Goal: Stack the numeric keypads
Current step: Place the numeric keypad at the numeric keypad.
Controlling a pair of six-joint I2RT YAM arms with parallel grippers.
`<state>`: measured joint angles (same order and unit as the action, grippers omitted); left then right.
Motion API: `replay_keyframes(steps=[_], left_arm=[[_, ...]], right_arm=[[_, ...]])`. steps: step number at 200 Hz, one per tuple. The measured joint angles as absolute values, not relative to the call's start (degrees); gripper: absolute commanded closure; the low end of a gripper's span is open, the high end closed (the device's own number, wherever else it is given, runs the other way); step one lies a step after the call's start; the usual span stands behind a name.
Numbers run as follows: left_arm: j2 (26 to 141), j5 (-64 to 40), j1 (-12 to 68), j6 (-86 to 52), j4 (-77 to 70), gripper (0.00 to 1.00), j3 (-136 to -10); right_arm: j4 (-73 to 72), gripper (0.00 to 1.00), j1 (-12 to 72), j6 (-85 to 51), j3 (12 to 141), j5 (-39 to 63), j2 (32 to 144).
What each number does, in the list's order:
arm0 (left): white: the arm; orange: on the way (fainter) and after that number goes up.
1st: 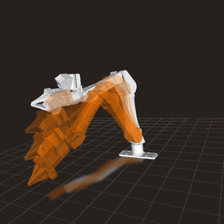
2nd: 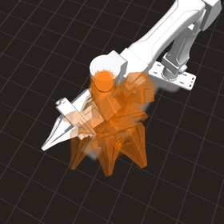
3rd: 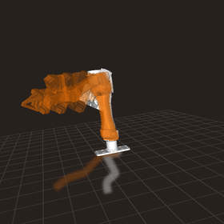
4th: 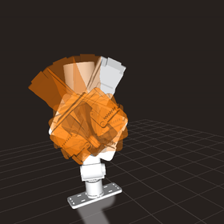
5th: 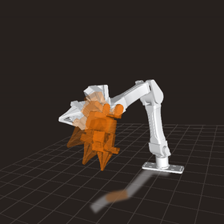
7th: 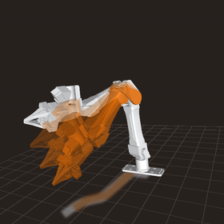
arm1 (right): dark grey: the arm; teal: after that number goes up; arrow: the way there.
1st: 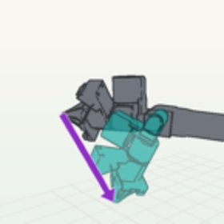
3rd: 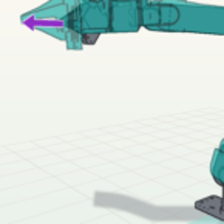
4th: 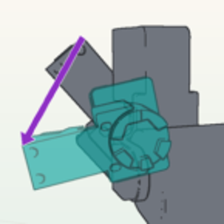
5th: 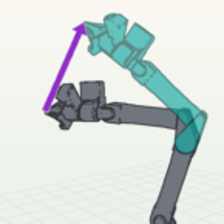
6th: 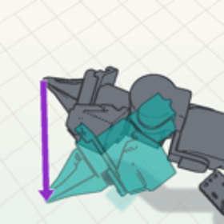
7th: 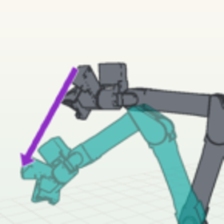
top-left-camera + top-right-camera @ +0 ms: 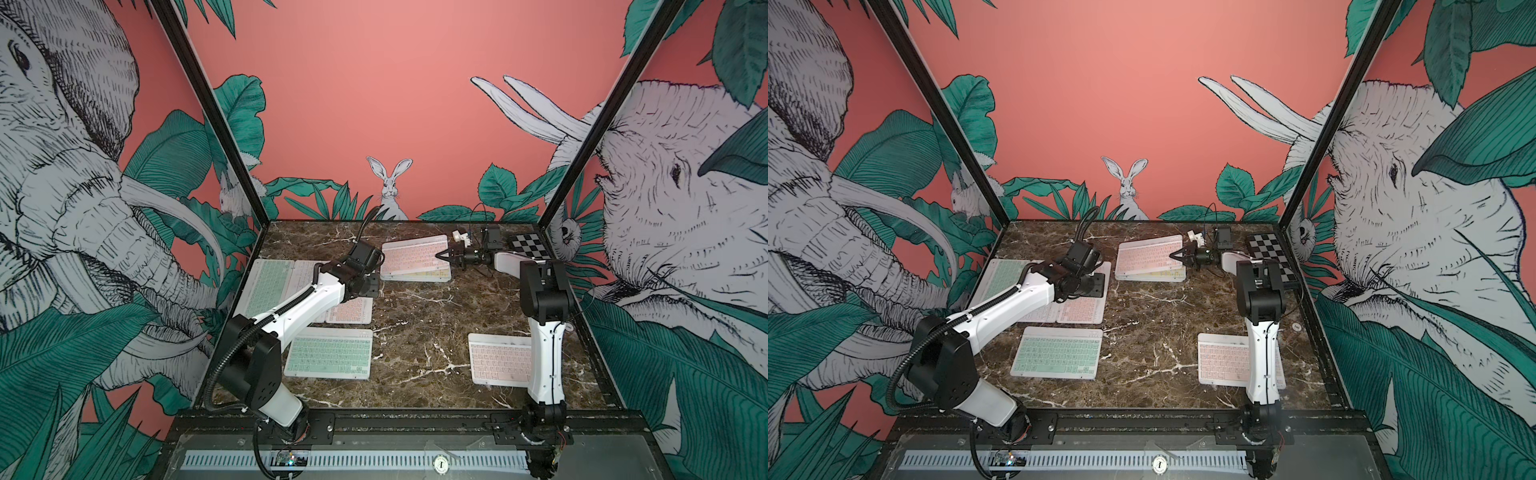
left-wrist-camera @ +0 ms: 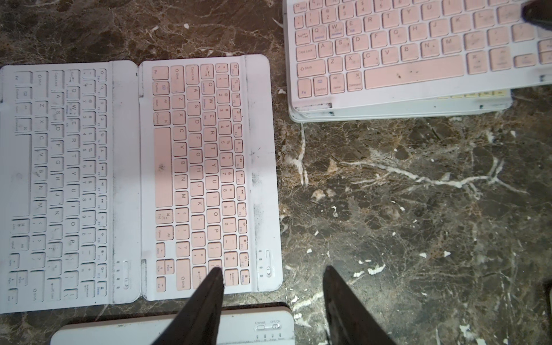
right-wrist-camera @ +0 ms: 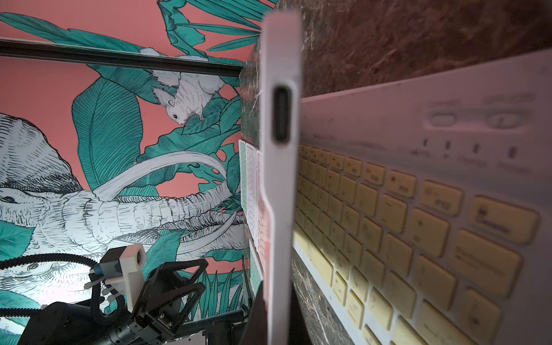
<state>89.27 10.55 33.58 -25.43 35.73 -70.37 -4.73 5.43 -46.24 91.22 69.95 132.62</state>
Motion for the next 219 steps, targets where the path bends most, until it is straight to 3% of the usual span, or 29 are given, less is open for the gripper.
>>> replay_keyframes(steps=[168, 219], left_arm=[[90.2, 9.9, 33.6, -25.5, 35.6, 0.45, -70.4], [90.2, 9.9, 33.6, -25.8, 35.4, 0.45, -70.4]], right_arm=[[0.1, 1.00, 4.8, -41.1, 91.6, 69.4, 132.6], [0.3, 0.89, 4.6, -40.9, 91.2, 68.6, 132.6]])
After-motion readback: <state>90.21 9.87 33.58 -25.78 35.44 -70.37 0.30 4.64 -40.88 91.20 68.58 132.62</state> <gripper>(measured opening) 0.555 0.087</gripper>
